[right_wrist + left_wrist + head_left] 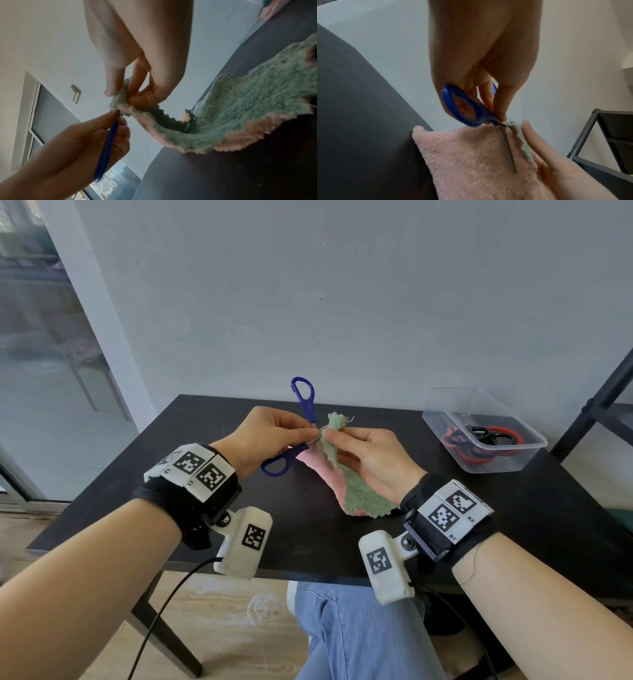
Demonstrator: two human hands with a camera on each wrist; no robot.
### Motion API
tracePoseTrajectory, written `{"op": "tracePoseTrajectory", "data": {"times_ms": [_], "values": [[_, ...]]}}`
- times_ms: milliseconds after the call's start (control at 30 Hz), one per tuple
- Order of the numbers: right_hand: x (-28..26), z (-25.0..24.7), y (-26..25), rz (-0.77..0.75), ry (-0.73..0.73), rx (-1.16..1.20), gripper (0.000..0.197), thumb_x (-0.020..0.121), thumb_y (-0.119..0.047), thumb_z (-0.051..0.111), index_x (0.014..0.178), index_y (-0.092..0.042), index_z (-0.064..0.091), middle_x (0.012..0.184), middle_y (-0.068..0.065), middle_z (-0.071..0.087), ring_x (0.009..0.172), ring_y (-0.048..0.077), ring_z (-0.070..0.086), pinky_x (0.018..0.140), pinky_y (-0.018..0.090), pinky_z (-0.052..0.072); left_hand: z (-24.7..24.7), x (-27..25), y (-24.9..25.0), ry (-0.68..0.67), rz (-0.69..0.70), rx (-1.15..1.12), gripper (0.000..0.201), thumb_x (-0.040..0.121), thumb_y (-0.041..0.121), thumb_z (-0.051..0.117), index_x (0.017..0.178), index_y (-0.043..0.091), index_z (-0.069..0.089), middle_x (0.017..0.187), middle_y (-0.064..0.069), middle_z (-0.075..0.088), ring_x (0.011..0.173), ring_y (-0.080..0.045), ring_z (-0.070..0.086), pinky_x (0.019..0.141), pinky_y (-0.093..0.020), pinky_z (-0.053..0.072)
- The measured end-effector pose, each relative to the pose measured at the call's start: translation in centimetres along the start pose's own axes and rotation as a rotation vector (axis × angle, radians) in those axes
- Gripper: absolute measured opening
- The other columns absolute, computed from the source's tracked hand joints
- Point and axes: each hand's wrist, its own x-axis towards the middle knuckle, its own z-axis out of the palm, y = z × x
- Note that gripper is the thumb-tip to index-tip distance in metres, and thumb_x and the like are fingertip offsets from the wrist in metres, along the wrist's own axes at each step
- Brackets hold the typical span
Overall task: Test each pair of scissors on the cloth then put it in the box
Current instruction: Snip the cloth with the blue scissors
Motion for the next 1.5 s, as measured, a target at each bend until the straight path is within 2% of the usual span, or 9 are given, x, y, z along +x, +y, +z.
{"op": "tracePoseTrajectory", "data": {"times_ms": [67, 200, 333, 467, 667, 800, 1167, 1333, 1500], "values": [[0.0, 0.0, -0.1, -0.011, -0.010, 0.027, 0.015, 0.091, -0.008, 0.058, 0.095, 0.000, 0.070, 0.087, 0.009, 0.073, 0.078, 0.014, 0.070, 0.072, 0.020, 0.055, -0.2, 0.1, 0.0, 0.013, -0.011, -0.021, 0.012, 0.083, 0.018, 0.071, 0.089, 0.007, 0.073, 0.088, -0.011, 0.071, 0.072, -0.013, 0.062, 0.064, -0.018, 0.052], [0.1, 0.2, 0.1, -0.046, -0.003, -0.066, 0.017, 0.088, -0.006, 0.061, 0.102, 0.001, 0.069, 0.101, 0.015, 0.071, 0.089, 0.021, 0.070, 0.082, 0.025, 0.055, -0.4, 0.2, 0.0, -0.034, -0.034, -0.039, 0.012, 0.083, 0.014, 0.071, 0.090, 0.004, 0.072, 0.092, -0.014, 0.073, 0.080, -0.020, 0.068, 0.079, -0.027, 0.056], [0.2, 0.4, 0.3, -0.046, 0.058, -0.145, 0.016, 0.084, -0.010, 0.068, 0.096, -0.001, 0.072, 0.096, 0.017, 0.072, 0.090, 0.025, 0.070, 0.085, 0.031, 0.055, -0.2, 0.1, 0.0, -0.061, -0.019, 0.019, 0.012, 0.084, 0.012, 0.070, 0.091, 0.002, 0.071, 0.090, -0.015, 0.074, 0.080, -0.021, 0.071, 0.076, -0.027, 0.058], [0.3, 0.4, 0.4, -0.080, 0.100, -0.238, 0.009, 0.085, -0.012, 0.068, 0.086, -0.005, 0.073, 0.078, 0.006, 0.072, 0.069, 0.009, 0.068, 0.069, 0.019, 0.051, 0.0, 0.1, 0.2, -0.068, 0.007, 0.026, 0.010, 0.084, 0.008, 0.070, 0.090, 0.001, 0.071, 0.088, -0.017, 0.073, 0.069, -0.014, 0.070, 0.067, -0.018, 0.056], [0.3, 0.0, 0.2, -0.111, 0.071, -0.276, 0.009, 0.086, -0.012, 0.066, 0.082, -0.008, 0.073, 0.069, -0.003, 0.071, 0.064, 0.003, 0.064, 0.066, 0.016, 0.048, -0.5, 0.3, 0.8, -0.110, 0.012, 0.038, 0.012, 0.083, 0.007, 0.070, 0.092, -0.001, 0.070, 0.090, -0.017, 0.072, 0.068, -0.014, 0.069, 0.066, -0.018, 0.056], [0.3, -0.3, 0.2, -0.112, 0.059, -0.269, 0.010, 0.086, -0.011, 0.066, 0.084, -0.005, 0.073, 0.073, 0.001, 0.071, 0.064, 0.004, 0.063, 0.069, 0.019, 0.047, -0.8, 0.2, 0.8, -0.132, 0.011, 0.070, 0.013, 0.082, 0.009, 0.070, 0.091, -0.001, 0.071, 0.092, -0.017, 0.073, 0.077, -0.020, 0.069, 0.076, -0.025, 0.059], [0.4, -0.7, 0.3, -0.083, 0.043, -0.220, 0.010, 0.087, -0.006, 0.063, 0.087, -0.003, 0.072, 0.077, 0.005, 0.070, 0.064, 0.004, 0.064, 0.067, 0.018, 0.049, -1.4, -0.4, 0.9, -0.149, -0.031, 0.046, 0.011, 0.083, 0.007, 0.069, 0.089, -0.001, 0.071, 0.077, -0.008, 0.073, 0.065, -0.012, 0.068, 0.063, -0.017, 0.054], [0.6, -1.2, 0.4, -0.079, 0.065, -0.240, 0.010, 0.087, -0.007, 0.063, 0.088, -0.003, 0.072, 0.081, 0.006, 0.069, 0.072, 0.009, 0.060, 0.075, 0.024, 0.047, -1.6, -0.7, 1.0, -0.145, -0.049, 0.030, 0.010, 0.083, 0.006, 0.068, 0.089, -0.001, 0.071, 0.070, -0.003, 0.072, 0.062, -0.009, 0.068, 0.059, -0.015, 0.053], [0.7, -1.8, 0.4, -0.062, 0.057, -0.241, 0.011, 0.087, -0.008, 0.064, 0.089, -0.001, 0.071, 0.085, 0.007, 0.068, 0.074, 0.012, 0.057, 0.075, 0.025, 0.046, -1.7, -1.0, 1.1, -0.129, -0.054, 0.046, 0.013, 0.083, 0.006, 0.069, 0.091, -0.004, 0.071, 0.069, -0.003, 0.072, 0.060, -0.009, 0.068, 0.057, -0.014, 0.051]]}}
